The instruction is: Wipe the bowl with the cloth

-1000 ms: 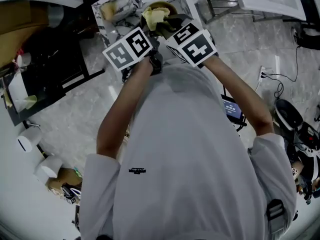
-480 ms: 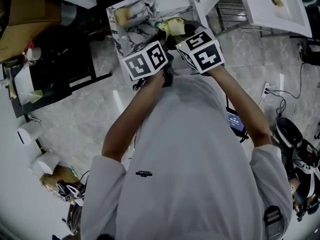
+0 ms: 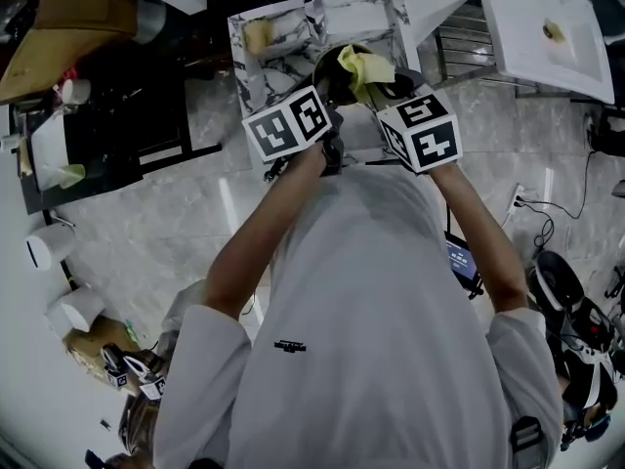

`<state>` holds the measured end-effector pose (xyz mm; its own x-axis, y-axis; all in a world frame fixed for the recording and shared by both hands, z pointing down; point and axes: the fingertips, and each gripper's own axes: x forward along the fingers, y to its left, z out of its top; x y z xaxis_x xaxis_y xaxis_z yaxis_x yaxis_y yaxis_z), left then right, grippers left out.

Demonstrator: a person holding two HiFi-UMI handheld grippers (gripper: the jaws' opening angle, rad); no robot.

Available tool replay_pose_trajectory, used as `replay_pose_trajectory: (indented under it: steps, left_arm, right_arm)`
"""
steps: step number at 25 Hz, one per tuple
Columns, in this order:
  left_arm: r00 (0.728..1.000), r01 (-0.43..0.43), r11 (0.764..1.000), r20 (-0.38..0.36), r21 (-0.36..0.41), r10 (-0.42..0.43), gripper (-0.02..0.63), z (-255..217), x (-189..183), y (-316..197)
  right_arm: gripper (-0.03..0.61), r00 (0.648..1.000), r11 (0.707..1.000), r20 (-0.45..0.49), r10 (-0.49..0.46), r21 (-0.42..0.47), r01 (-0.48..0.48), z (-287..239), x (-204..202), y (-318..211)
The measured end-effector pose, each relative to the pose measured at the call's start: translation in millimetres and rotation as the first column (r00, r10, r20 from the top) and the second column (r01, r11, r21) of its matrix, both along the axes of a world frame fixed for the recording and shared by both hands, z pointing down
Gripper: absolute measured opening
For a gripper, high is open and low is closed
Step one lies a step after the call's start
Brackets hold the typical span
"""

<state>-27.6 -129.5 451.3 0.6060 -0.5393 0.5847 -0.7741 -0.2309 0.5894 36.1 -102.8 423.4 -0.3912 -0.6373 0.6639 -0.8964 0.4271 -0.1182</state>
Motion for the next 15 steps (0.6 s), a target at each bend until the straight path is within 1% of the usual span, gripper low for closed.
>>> replay_pose_trajectory:
  steps: [3, 6, 10, 15]
  left_arm:
    - [1.0, 0.017, 1.0, -0.016, -0.012, -0.017, 0.057, 2.4, -3.0, -4.6]
    - [0.998, 0.041, 0.998, -0.054, -0.047, -0.044, 0.057, 6.1, -5.4, -5.2]
    - [0.988, 0.07, 0.992, -0.133, -0.105, -0.084, 0.057, 7.5, -5.2, -5.2]
    - [0.973, 0.092, 0.985, -0.199, -0.145, -0.12, 0.057, 14.8, -15.1, -9.8]
  right_arm:
    - [0.034, 1.0, 1.0, -0.001, -0.013, -0.014, 0.013, 1.1, -1.0, 7.7]
    - [0.034, 1.0, 1.0, 0.011, 0.002, -0.007, -0.001, -2.7, 3.3, 13.3]
    - [0.034, 0.995, 0.997, 0.08, 0.053, 0.052, -0.057, -16.1, 11.5, 9.2]
    - [0.034, 0.987, 0.987, 0.127, 0.095, 0.117, -0.11, -22.9, 3.9, -2.8]
